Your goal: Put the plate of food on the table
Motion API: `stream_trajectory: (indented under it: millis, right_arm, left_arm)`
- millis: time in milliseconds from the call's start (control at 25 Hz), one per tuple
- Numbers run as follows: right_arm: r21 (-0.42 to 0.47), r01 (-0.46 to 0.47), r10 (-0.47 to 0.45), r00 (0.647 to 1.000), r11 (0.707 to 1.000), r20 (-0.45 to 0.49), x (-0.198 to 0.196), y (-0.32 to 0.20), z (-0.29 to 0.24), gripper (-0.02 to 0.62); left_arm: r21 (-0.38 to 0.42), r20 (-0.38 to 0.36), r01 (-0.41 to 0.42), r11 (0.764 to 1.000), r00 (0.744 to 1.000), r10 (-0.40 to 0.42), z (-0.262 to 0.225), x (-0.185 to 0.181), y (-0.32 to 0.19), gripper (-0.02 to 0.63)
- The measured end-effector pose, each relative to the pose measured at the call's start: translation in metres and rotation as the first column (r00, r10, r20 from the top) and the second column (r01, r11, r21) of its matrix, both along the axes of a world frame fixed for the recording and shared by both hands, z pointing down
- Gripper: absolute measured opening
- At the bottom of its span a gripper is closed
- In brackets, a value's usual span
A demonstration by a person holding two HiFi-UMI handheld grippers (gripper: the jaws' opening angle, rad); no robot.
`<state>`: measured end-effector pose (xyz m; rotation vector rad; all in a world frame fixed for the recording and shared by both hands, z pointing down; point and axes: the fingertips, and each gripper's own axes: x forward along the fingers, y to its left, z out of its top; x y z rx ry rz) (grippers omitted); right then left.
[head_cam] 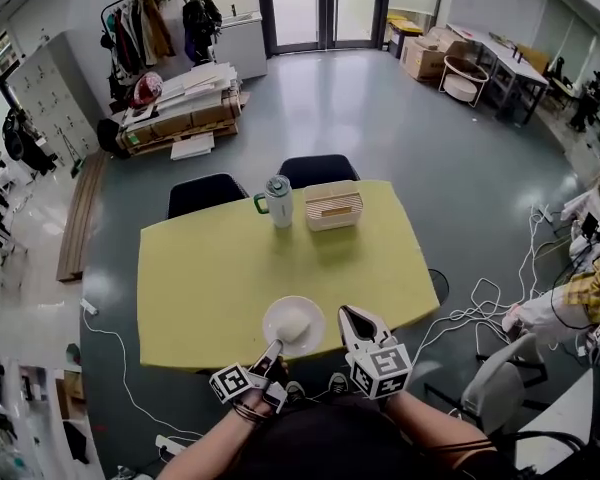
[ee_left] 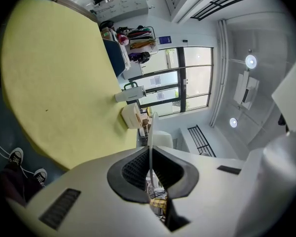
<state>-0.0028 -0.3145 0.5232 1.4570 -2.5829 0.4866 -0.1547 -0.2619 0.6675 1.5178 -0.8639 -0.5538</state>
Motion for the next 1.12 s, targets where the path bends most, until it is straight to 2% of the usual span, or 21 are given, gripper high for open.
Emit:
stream_trajectory:
  millis: [280, 480, 720, 1120]
  right_arm:
    - [-0.047, -0.01, 0.009, 1.0, 0.999, -0.022, 0.016, 0.004, 0.022, 0.012]
    - [-0.08, 0.002, -0.005, 0.999, 0.997, -0.041, 0.019, 0.01, 0.037, 0.012]
    - [-0.099, 0.006, -0.012, 0.998, 0.995, -0.061, 0.024, 0.015, 0.046, 0.012]
    - [-0.14, 0.058, -0.07, 0.994, 0.988, -0.079, 0.011, 0.013, 0.077, 0.012]
  left_arm:
    - [-0.04, 0.062, 0.011, 0.999, 0.998, -0.008, 0.057, 0.003, -0.007, 0.017]
    - [-0.063, 0.05, 0.026, 0.998, 0.998, -0.023, 0.103, 0.009, -0.014, 0.017]
    - [-0.135, 0.054, 0.033, 0.99, 0.998, -0.026, 0.154, 0.012, -0.012, 0.017]
    - [-0.205, 0.036, 0.056, 0.977, 0.998, -0.05, 0.203, 0.029, -0.028, 0.017]
